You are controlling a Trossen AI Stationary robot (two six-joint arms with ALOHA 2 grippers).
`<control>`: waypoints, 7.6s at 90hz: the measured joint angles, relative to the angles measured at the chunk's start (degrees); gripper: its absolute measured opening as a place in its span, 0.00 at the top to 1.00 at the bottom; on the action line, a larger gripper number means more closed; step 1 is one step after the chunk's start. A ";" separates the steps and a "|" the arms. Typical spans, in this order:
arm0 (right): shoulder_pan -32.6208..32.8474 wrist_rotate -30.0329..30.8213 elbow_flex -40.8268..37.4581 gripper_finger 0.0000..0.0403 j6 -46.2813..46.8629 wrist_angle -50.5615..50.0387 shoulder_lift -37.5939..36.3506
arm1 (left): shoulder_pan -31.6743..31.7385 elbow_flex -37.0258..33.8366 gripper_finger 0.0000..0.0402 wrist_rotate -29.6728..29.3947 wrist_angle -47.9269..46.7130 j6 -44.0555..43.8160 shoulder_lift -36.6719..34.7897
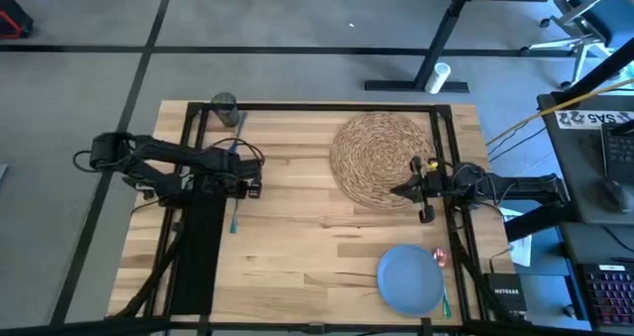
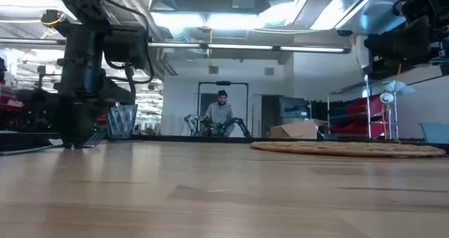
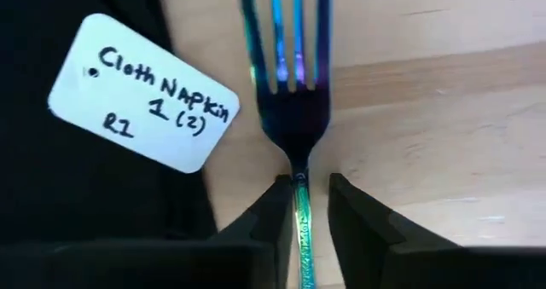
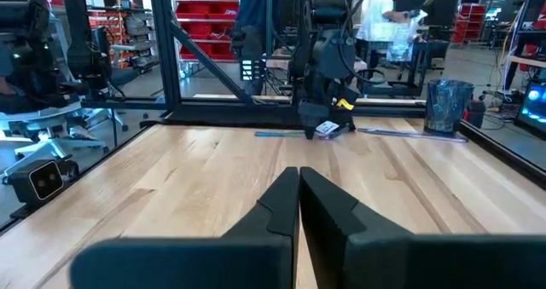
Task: Set table place
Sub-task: Move the blue fork to the top left of the table, then fold the black table napkin
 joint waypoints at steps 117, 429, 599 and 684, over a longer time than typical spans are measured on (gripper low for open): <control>0.00 0.00 0.00 1.00 0.01 0.02 -0.01 | 36.37 12.60 1.00 -2.91 8.23 25.55 0.09; 0.00 0.00 0.00 1.00 0.00 0.02 -0.01 | 30.06 31.26 0.73 0.43 7.36 42.63 23.29; 0.00 0.00 0.00 1.00 0.01 0.01 0.01 | 38.19 32.29 1.00 -3.97 17.63 45.63 26.90; 0.00 0.00 0.00 1.00 0.00 0.04 0.00 | 29.41 32.29 1.00 1.58 8.40 47.71 24.03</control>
